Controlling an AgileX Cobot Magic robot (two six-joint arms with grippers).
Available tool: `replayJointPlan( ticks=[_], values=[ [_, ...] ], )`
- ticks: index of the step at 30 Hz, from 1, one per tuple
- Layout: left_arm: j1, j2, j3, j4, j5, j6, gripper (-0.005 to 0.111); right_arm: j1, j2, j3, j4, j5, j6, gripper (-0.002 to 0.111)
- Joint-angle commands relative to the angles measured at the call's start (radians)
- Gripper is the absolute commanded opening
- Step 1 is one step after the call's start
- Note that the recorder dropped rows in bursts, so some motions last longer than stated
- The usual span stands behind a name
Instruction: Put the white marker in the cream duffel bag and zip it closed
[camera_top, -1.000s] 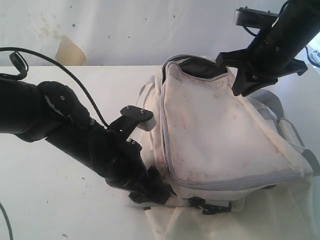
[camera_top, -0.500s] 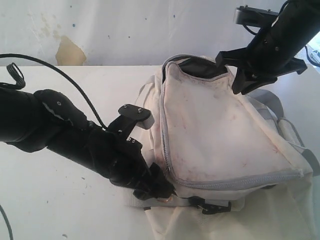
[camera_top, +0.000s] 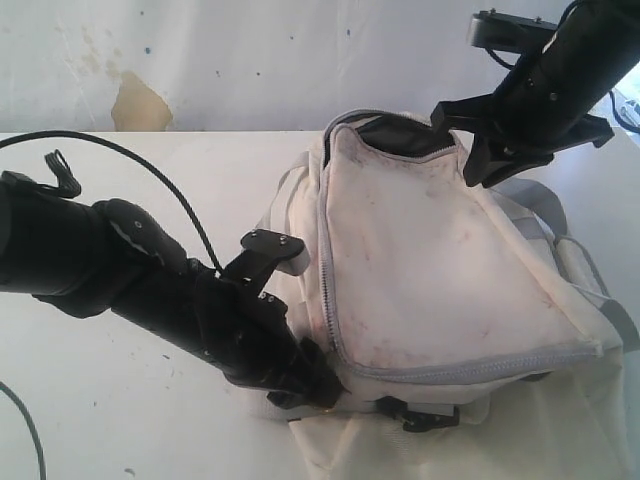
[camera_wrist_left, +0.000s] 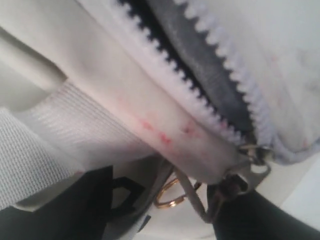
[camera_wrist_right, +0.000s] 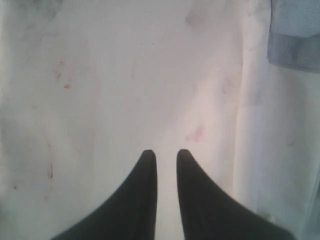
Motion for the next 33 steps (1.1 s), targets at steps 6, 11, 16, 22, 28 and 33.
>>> replayJointPlan(
  ticks=[6, 11, 16, 22, 28, 33],
  values=[
    [-0.003, 0.000, -0.004, -0.078, 0.014, 0.113, 0.064, -0.006, -0.008, 0.003, -0.003, -0.017, -0.012, 0.013],
    [-0.003, 0.000, -0.004, -0.159, -0.005, 0.141, 0.055, -0.006, -0.008, 0.003, -0.003, -0.017, -0.012, 0.013],
    [-0.003, 0.000, -0.004, -0.155, -0.003, 0.143, 0.028, -0.006, -0.008, 0.003, -0.003, -0.017, -0.012, 0.013],
    [-0.003, -0.010, -0.004, -0.149, 0.017, 0.143, 0.005, -0.006, -0.008, 0.003, -0.003, -0.017, -0.012, 0.013],
    [-0.001, -0.057, -0.004, -0.117, 0.049, 0.143, 0.000, -0.006, -0.008, 0.003, -0.005, -0.017, -0.012, 0.013],
    [-0.001, -0.099, -0.004, -0.084, 0.055, 0.139, 0.000, -0.006, -0.008, 0.003, -0.010, -0.017, -0.012, 0.013]
  ],
)
